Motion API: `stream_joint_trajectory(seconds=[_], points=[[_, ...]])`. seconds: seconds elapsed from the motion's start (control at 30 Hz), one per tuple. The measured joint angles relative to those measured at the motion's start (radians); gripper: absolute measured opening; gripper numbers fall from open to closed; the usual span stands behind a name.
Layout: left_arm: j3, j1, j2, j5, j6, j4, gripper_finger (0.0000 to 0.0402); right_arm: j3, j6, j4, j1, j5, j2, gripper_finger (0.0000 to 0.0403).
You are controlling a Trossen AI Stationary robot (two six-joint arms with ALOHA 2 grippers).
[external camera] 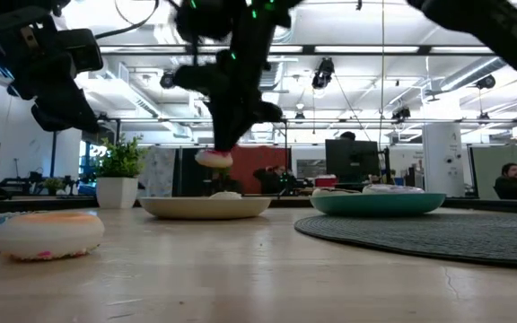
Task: Pick & Place donuts
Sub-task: Put the small orange donut on the white plate, then put the small blue donut on the white plate
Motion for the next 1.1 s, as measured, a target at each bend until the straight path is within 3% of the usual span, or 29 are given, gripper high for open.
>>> stream_joint_trajectory(seconds=[0.17, 0.37, 0.57, 0.93, 1.1], points=[[0.000, 0.000, 0.000, -0.014, -0.020, 0.000, 0.0099, -0.014, -0.068, -0.024, -0.105, -0.065, 0.011, 0.0008], [0.000, 0.000, 0.000, -0.025, -0.025, 0.000, 0.0099, -0.077, -0.128, -0.026, -0.105, -0.096, 0.019, 0.0008], [0.000, 0.000, 0.000, -0.063, -0.009, 0.000, 0.0099, -0.133, -0.109, -0.017, -0.108, -0.037, 0.019, 0.0017], [0.000, 0.000, 0.000, -0.065, -0.014, 0.000, 0.0099, -0.134, -0.159, -0.008, -0.101, -0.021, 0.018, 0.0164], [0.000, 0.000, 0.000, -0.065, -0.021, 0.000, 0.0099, -0.135, -0.182, -0.008, -0.083, 0.043, -0.040, 0.0202]])
